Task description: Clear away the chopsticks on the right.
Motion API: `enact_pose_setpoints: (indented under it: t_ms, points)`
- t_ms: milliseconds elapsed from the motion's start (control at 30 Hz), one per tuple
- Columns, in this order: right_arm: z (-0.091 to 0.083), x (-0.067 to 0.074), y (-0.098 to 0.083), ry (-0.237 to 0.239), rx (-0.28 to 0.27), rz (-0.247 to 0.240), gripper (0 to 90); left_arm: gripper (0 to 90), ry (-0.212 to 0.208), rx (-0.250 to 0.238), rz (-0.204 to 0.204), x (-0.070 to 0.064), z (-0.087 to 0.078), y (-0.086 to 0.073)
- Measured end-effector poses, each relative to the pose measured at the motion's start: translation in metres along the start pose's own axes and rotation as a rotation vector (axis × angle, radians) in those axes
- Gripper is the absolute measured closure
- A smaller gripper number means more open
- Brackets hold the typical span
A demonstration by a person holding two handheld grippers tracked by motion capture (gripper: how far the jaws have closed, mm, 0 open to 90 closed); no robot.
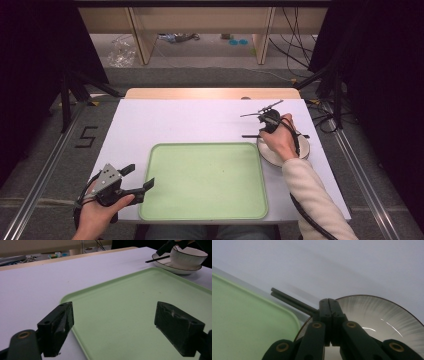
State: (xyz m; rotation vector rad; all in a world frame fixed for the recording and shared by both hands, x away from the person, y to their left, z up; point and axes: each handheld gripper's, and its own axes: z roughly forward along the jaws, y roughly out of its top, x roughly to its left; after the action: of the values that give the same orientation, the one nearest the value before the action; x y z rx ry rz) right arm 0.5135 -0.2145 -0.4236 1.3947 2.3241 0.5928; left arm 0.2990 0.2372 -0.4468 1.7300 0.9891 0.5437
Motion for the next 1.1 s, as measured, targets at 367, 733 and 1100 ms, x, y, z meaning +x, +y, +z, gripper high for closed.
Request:
enact_pose_setpoints:
  t_ms: [367,733,1100]
  points:
    - [0.008,0.005,0.002,-0.015,0.035,-0.017,90.0,15.7,0.001,0.002,-0.014,-0.001,0.000,0.000]
    - [0.012,0.003,0.003,-0.029,0.053,-0.004,90.0,15.7,0.000,0.002,0.003,0.000,0.000,0.000]
    - [-0.004,0.014,0.019,-0.044,-0.003,-0.435,72.7,15.7,0.003,0.001,-0.009,0.000,0.000,0.000]
